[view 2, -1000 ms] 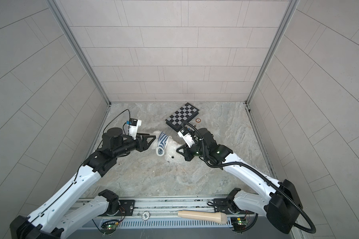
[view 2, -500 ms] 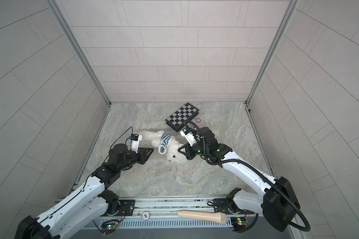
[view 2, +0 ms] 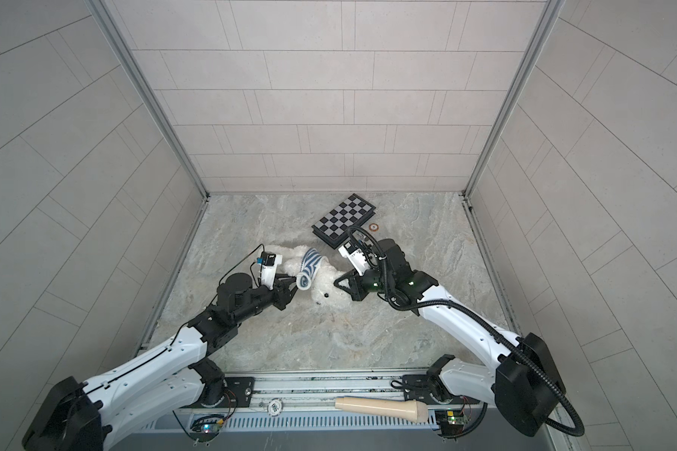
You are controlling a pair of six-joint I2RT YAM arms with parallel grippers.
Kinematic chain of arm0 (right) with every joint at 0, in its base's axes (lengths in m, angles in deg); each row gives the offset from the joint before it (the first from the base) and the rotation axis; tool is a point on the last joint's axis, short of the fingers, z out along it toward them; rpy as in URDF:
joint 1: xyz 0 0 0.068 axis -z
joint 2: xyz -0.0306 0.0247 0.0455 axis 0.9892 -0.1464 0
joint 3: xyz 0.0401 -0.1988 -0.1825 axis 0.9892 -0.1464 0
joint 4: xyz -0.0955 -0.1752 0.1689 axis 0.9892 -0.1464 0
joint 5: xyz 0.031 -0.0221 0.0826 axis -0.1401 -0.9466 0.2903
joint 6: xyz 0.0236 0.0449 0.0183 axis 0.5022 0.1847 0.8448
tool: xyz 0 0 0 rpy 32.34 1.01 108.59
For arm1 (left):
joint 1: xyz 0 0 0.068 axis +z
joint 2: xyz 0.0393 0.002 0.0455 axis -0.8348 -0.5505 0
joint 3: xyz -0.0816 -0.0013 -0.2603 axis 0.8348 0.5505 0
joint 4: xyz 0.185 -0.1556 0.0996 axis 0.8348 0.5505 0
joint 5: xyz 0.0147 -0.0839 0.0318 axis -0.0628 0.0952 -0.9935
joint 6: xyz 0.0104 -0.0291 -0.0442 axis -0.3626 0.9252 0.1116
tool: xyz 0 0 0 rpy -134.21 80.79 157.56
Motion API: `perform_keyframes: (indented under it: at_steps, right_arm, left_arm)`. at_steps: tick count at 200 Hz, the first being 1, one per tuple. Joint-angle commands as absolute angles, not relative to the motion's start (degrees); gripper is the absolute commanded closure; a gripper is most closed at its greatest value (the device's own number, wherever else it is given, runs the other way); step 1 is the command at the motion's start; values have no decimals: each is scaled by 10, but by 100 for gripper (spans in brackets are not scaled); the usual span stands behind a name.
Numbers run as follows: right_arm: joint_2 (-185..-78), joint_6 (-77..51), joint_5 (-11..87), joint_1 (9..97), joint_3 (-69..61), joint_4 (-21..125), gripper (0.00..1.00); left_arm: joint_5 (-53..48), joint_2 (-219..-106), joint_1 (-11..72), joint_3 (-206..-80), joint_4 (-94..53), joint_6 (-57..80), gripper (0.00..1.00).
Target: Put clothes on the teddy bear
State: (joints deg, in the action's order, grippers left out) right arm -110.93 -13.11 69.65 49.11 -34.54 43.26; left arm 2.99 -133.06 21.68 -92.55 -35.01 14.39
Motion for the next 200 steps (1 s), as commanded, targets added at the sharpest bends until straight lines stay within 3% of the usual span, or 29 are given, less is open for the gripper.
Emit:
perform_keyframes:
  at_steps: [1, 123, 149, 200]
  right_arm:
    - [-1104, -134, 717, 493, -337, 461, 100]
    - [-1097, -130, 721, 501, -346, 464, 100]
    - [-1096, -131, 721, 504, -352, 465, 100]
    - [-1082, -125, 717, 526, -368, 466, 100]
  left_arm:
    - [2, -1342, 213, -925, -391, 111, 68]
    - [-16, -1438, 183, -942, -489, 53, 72]
    - [-12, -1444, 183, -949, -493, 47, 86]
    - [-32, -1416, 183, -940, -473, 52, 100]
